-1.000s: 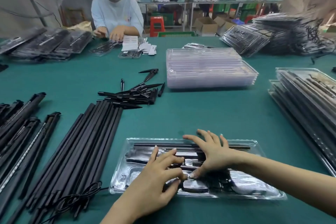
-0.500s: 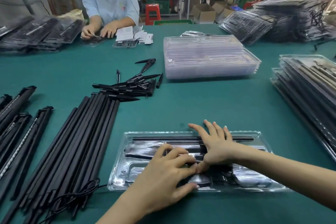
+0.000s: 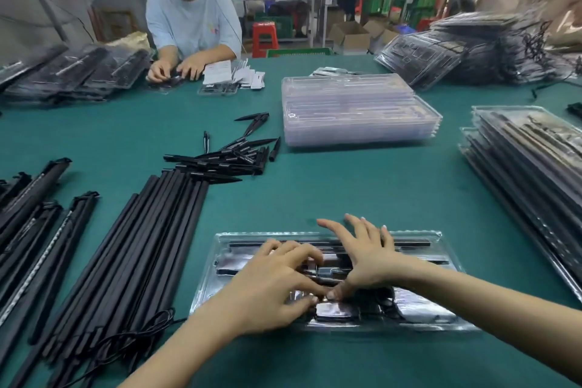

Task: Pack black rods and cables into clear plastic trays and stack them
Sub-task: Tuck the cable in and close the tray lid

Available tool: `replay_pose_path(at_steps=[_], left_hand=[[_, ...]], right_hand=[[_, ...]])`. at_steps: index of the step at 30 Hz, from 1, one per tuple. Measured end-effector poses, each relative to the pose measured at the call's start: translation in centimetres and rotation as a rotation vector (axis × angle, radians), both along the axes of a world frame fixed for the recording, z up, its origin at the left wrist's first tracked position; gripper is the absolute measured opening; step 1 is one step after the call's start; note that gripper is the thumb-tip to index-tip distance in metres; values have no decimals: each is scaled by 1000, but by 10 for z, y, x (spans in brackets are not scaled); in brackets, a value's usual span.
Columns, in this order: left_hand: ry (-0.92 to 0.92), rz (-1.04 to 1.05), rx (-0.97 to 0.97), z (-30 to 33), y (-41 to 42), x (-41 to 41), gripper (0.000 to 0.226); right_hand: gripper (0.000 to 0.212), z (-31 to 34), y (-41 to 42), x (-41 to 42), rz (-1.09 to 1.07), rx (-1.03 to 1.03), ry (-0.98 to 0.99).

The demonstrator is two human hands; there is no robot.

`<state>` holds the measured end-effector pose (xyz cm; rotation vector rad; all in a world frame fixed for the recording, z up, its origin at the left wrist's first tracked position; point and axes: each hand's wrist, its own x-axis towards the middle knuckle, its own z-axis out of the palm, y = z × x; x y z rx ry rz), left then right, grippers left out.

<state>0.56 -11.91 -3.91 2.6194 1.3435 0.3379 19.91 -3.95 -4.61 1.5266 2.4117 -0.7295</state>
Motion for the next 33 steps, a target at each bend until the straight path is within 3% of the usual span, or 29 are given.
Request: replay_pose_path(at_steps=[3, 6, 9, 13, 17, 19, 25, 33], left_hand=[[-181, 270, 71, 3, -14, -38, 31], [-216, 519, 109, -3, -43, -79, 45], [-170, 600, 76, -8, -70, -92, 40], [-216, 708, 112, -12, -79, -89, 32], [-562, 933, -103, -15, -72, -91, 48], [-651, 961, -271, -15, -67, -97, 50], [-536, 880, -404, -15, -53, -107, 50], [-490, 835, -546, -13, -43, -110, 39]], right_hand=[[109, 7, 2, 4, 64, -38, -9], [103, 20, 6, 2, 91, -79, -1], [92, 28, 5, -27, 149, -30, 120], [99, 23, -12, -97, 207, 64, 213], [112, 15, -16, -154, 228, 3, 156], [117, 12, -14, -169, 257, -33, 83], [117, 16, -1, -176, 329, -140, -49], [119, 21, -3, -193, 494, -11, -181]])
